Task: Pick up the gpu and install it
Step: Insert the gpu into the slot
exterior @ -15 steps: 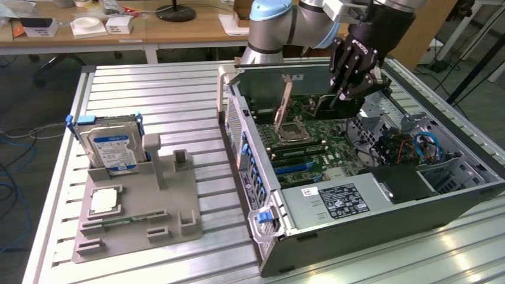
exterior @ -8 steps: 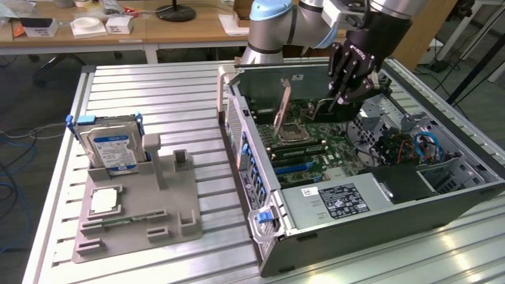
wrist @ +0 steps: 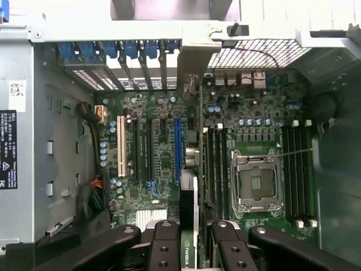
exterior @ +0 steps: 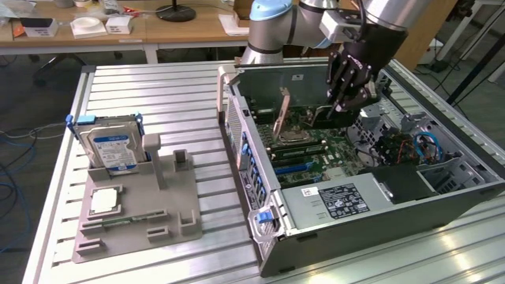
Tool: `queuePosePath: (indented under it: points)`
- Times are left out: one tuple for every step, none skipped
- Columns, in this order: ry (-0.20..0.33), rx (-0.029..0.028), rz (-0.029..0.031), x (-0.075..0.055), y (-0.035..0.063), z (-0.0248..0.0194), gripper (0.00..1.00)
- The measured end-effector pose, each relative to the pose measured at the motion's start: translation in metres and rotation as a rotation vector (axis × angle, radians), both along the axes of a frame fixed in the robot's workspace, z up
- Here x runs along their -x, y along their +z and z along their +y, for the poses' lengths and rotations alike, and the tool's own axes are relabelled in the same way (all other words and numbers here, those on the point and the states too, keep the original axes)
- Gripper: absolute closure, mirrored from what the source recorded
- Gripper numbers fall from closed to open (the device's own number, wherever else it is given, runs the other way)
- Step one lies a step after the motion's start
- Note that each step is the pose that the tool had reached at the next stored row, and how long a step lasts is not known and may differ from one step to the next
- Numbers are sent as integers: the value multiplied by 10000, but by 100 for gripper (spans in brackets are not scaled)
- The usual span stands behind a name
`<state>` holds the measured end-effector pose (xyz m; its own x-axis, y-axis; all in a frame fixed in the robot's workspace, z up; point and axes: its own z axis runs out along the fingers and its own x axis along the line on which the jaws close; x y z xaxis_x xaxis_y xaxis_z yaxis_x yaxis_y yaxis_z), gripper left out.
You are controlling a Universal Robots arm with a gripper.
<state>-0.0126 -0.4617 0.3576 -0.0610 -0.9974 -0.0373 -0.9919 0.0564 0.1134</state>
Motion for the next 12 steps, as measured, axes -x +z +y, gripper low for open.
queuePosePath:
  points:
    - [0,0,0,-1,-18,-14,74]
    - [0,-1,0,-2,-36,-29,74]
    - [0,-1,0,-2,-55,-43,74]
    - [0,-5,-2,-3,-76,-55,74]
    - [-1,-5,-1,-2,-93,-62,74]
    - [-1,-3,-1,-2,-110,-71,74]
    - [-1,-2,-1,-2,-128,-81,74]
    - [-1,-2,-1,-2,-146,-89,74]
    - [-3,-3,-1,-1,-165,-92,74]
    - [-3,-3,-1,-1,-182,-92,74]
    - [-2,-2,-1,-2,-201,-93,74]
    - [-1,-2,-1,-2,-220,-93,74]
